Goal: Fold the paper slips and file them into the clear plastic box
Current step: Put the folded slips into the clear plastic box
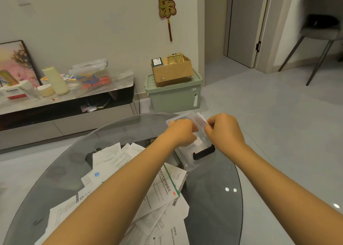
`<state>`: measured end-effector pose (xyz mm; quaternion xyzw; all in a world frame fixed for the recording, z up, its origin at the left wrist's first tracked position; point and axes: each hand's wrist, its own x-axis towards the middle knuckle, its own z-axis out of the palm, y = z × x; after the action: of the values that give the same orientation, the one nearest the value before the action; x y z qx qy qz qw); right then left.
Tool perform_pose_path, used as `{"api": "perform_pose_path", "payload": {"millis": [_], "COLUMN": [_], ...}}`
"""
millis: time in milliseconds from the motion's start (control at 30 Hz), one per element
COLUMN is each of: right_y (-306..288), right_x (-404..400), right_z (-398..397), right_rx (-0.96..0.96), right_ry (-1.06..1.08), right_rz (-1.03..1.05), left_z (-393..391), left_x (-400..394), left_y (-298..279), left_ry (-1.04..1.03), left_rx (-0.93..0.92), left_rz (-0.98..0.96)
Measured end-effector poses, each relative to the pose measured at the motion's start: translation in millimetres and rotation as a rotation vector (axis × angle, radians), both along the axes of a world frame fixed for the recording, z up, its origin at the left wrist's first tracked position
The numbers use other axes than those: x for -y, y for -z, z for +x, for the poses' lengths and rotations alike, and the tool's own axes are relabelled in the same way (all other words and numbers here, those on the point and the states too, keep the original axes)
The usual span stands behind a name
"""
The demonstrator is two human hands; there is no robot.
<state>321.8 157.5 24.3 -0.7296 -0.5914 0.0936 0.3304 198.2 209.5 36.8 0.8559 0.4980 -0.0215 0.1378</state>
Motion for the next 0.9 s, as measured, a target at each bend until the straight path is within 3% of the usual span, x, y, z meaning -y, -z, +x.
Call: {"api": "perform_pose_path", "payload": {"millis": [333, 467, 900], "right_y": [20, 18, 10], "right_x": [3, 3, 2], "right_z": [4, 5, -1], "right_rx": [-0.031, -0.036, 0.030], "right_ry": [0.049, 0.050, 0.032], "right_rz": [0.063, 0.048, -0.009], "left_z": [21, 23, -3], "left_x": [-37, -40, -27], "left_y": [7, 5, -10], "left_ry": [0.046, 0.072, 0.180], "left_rx": [-0.203, -0.170, -0.253], "left_rz": [-0.217, -0.284, -0.232]}}
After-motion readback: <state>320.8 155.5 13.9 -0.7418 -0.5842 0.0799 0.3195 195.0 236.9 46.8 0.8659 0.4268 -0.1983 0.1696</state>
